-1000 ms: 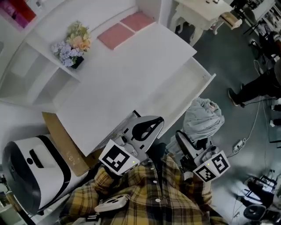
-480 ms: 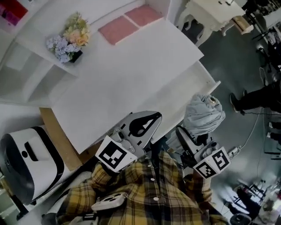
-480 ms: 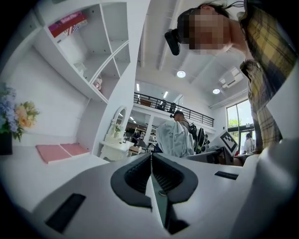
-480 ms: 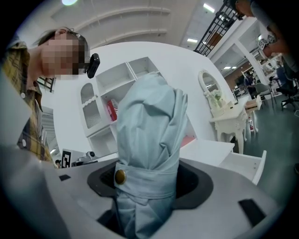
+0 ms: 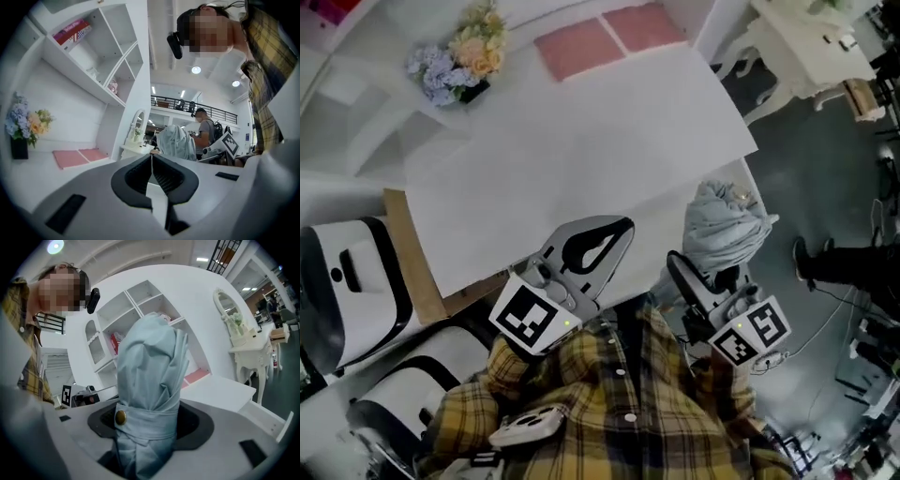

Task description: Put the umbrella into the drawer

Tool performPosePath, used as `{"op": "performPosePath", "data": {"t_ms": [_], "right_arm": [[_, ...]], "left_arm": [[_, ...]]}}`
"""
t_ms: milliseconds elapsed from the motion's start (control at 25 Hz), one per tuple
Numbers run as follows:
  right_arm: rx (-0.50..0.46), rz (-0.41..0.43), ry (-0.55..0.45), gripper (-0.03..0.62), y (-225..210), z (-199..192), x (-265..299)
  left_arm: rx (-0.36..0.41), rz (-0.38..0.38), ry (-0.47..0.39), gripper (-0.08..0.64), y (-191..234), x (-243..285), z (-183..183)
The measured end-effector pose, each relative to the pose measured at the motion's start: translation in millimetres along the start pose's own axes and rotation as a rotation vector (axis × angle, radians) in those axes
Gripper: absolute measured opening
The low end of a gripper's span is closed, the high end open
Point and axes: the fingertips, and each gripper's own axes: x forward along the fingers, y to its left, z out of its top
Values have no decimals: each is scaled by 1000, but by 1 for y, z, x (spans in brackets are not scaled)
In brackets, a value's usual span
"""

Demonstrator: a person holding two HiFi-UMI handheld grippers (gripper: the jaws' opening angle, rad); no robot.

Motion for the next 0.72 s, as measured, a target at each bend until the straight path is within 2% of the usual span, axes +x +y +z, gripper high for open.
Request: {"op": "performPosePath", "data": {"t_ms": [160,360,720], "right_arm": [[-10,55,53,293,-18,5,19],[-25,76,85,293,-35,6,38],[-74,43,114,293,-36,6,45]], "left_arm": [[3,59,-6,26,15,12,4],[-9,91,0,26,33,21,0],[-26,70,15,26,29,14,-2]]}}
